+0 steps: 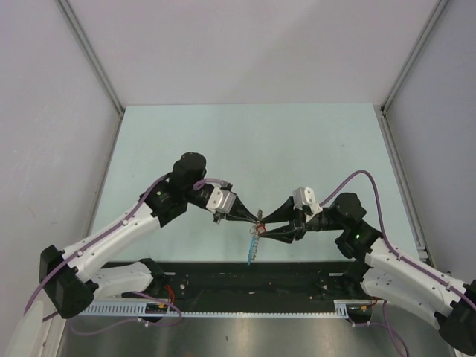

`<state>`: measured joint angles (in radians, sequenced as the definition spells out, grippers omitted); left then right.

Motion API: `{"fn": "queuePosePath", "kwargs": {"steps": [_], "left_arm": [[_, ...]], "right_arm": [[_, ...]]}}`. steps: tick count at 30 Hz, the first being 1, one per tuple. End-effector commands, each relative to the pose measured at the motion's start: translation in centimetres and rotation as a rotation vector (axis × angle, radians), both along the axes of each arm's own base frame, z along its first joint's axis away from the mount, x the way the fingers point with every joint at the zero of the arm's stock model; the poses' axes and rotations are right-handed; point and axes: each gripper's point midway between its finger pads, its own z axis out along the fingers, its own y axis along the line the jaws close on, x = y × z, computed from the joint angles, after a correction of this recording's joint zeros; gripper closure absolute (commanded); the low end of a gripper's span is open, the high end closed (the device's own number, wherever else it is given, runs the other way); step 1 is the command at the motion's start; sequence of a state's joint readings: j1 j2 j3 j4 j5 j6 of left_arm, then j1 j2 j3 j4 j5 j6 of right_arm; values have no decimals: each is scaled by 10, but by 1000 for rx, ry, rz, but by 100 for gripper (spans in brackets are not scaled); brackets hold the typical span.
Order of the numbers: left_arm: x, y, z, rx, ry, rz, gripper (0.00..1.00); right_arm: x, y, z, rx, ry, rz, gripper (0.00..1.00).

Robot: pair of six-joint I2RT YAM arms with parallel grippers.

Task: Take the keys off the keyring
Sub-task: Remove the key from the keyring.

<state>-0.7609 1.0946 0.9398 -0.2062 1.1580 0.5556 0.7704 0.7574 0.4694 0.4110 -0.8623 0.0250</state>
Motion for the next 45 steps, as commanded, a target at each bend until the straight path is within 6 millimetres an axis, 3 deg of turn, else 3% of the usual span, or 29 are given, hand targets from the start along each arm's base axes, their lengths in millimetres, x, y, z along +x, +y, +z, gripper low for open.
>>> {"fn": "queuePosePath", "kwargs": {"steps": [1, 7, 16, 35, 45], "left_arm": [[-19, 6, 19, -40, -13, -124, 99], [-19, 6, 16, -30, -8, -123, 100], [-21, 8, 15, -28, -7, -132, 100], [-26, 9, 18, -42, 4, -161, 100], [-21, 7, 17, -36, -6, -136, 99]], "right_arm": [[1, -1, 18, 29, -48, -2, 57], [2, -6, 20, 17, -57, -32, 68], [7, -11, 21, -2, -56, -89, 57], [9, 1, 20, 12, -65, -39, 57], [-8, 13, 13, -5, -89, 11, 59]]}}
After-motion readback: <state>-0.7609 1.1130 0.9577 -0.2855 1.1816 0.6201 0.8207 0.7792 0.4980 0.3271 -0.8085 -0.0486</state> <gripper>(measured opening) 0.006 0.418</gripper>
